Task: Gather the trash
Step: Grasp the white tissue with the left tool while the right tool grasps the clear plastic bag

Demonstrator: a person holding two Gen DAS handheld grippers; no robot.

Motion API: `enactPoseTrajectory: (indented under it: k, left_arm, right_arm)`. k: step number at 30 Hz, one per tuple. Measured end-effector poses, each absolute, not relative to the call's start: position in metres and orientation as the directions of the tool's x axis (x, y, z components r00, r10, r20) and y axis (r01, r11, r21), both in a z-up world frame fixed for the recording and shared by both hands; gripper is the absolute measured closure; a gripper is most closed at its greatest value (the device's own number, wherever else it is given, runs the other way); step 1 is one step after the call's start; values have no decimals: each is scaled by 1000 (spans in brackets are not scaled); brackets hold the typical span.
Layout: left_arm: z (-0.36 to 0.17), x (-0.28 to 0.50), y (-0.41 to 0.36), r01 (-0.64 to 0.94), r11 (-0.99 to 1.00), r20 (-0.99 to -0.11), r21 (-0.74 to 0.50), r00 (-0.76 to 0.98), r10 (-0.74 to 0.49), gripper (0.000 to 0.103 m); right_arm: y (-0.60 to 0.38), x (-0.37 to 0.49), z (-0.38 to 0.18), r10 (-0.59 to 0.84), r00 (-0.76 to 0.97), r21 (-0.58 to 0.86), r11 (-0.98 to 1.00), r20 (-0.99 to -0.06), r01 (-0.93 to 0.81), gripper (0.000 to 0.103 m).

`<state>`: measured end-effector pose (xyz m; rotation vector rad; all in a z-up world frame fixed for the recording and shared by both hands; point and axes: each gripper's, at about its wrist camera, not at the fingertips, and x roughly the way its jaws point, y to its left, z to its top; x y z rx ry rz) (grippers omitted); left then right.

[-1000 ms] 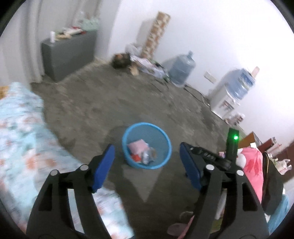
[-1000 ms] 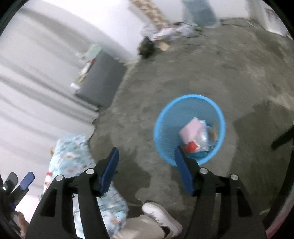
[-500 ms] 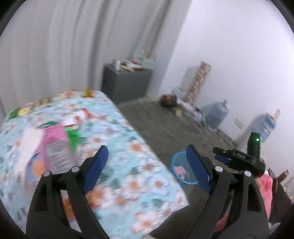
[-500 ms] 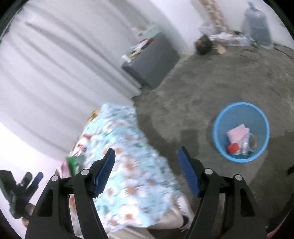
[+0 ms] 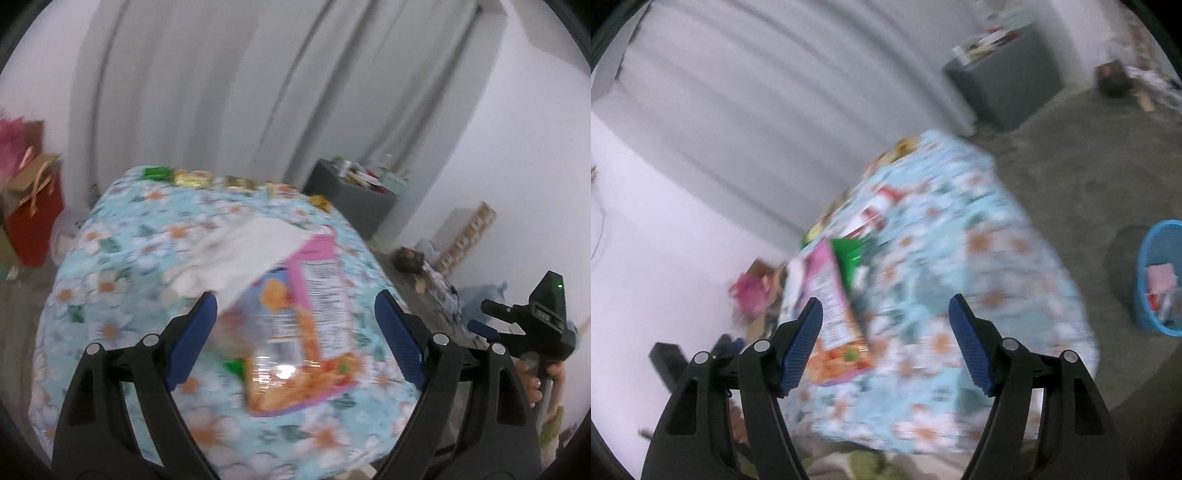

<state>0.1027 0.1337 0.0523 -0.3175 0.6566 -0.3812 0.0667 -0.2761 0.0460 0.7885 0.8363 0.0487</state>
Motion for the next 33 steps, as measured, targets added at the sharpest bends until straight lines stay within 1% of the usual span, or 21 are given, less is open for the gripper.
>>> enactPoseTrajectory:
  k: [7,10,18,29,31,33]
  left_arm:
    - [30,119,184,161,876,-531,-454,741,-411,20]
    - [17,130,199,131,875,-547,-466,735,-401,20]
    - [-19,153,228,60,864,-595,-500,701,-393,20]
    - [-45,159,242,41,829,-596,-558,675,-435,21]
    - [-47,161,239,51,828,-600,-559,665,-446,25]
    - [-47,162,237,59,829,-600,-556,661,-450,27]
  right_arm:
    - [-196,132,33,484,588,680,715,-648,162,34]
    - [-167,154,20,530,548,698,701,-647,146,34]
    - [-120,183,-9,586,455,706,693,-671,148,35]
    - [-107,193,-20,574,435,692,698,-694,183,53]
    - [-105,195,-23,579,432,697,692,-691,189,57]
    - [-103,197,-25,586,427,702,687,-689,188,58]
